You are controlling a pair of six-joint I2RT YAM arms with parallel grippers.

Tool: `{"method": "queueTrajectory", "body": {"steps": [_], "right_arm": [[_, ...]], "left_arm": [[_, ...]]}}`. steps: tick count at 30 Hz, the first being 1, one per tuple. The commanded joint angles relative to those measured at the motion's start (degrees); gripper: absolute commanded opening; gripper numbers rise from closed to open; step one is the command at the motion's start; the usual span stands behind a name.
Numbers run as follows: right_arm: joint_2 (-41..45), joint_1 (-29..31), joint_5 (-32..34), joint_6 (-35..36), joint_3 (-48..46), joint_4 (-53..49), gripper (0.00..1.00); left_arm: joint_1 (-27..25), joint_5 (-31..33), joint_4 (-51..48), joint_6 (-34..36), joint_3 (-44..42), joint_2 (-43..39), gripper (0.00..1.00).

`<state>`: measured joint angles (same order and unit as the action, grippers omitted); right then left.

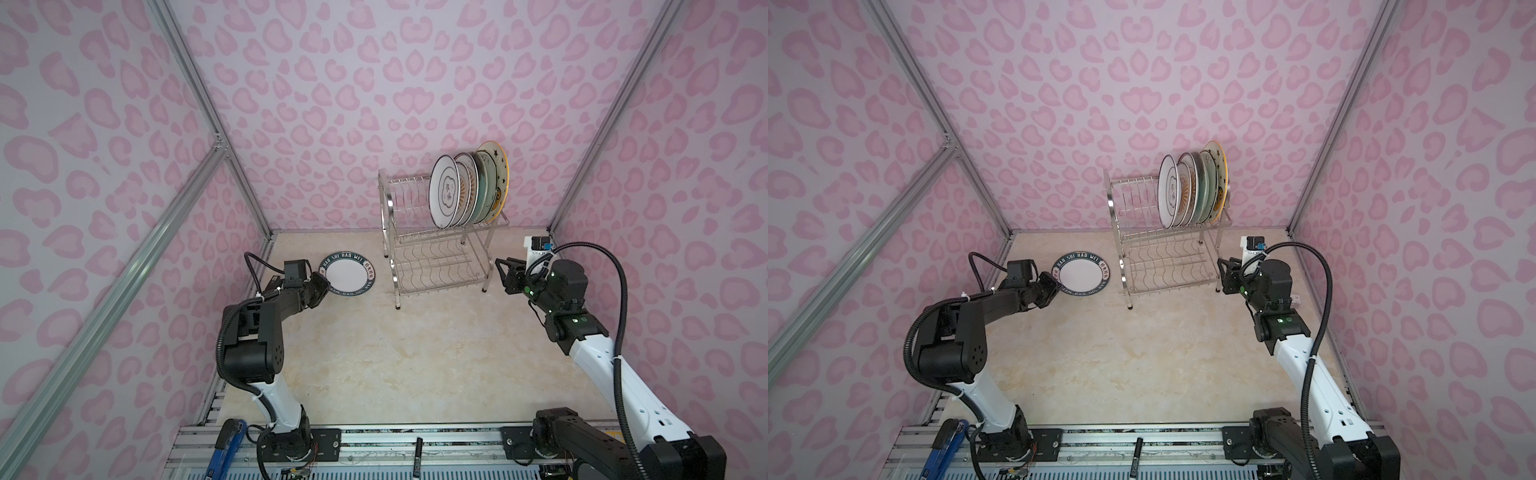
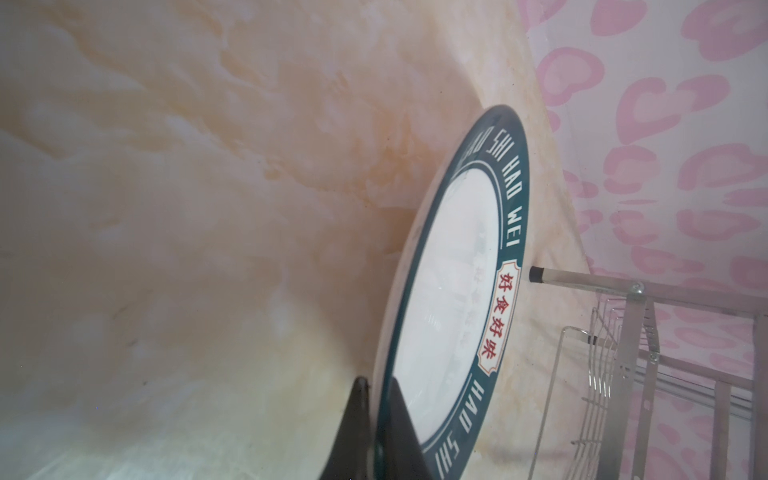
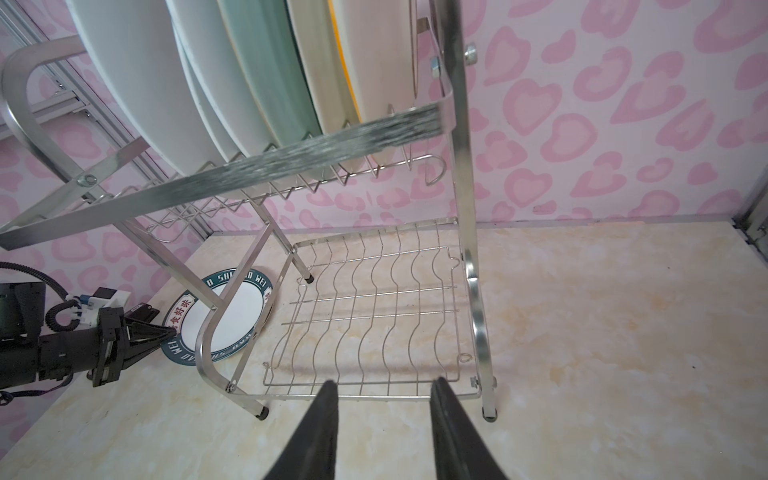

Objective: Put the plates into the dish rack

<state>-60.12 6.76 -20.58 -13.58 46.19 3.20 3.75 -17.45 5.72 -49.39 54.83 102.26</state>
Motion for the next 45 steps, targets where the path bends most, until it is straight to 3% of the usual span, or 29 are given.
{"method": "queueTrajectory", "body": {"steps": [1,15,23,34,45], "right_arm": [[-0.09,0.99,0.19,0.70,0.47,-0.41,0.37],[-0.82,10.18,1.38,-1.59,3.03,-1.66,0.37],[-3.60,16.52,3.41,-6.12,6.64,-1.58,0.42],[-8.50,24.68,7.10,-15.50,7.56,5.32,0.43],[-12.11,28.09,7.12,-16.57,12.53,5.40,0.44]], "left_arm": [[-0.03,-0.09,0.40,0.88,-0.99,-2.02,0.03],[0.51,1.91,-7.45,1.94,-1.65,-16.19,0.03],[1.35,2.04,-15.56,4.20,0.72,-27.06,0.03],[1.65,-1.93,-22.48,6.66,5.35,-36.12,0.03],[1.70,-7.51,-22.81,8.57,8.55,-43.08,0.03]]}}
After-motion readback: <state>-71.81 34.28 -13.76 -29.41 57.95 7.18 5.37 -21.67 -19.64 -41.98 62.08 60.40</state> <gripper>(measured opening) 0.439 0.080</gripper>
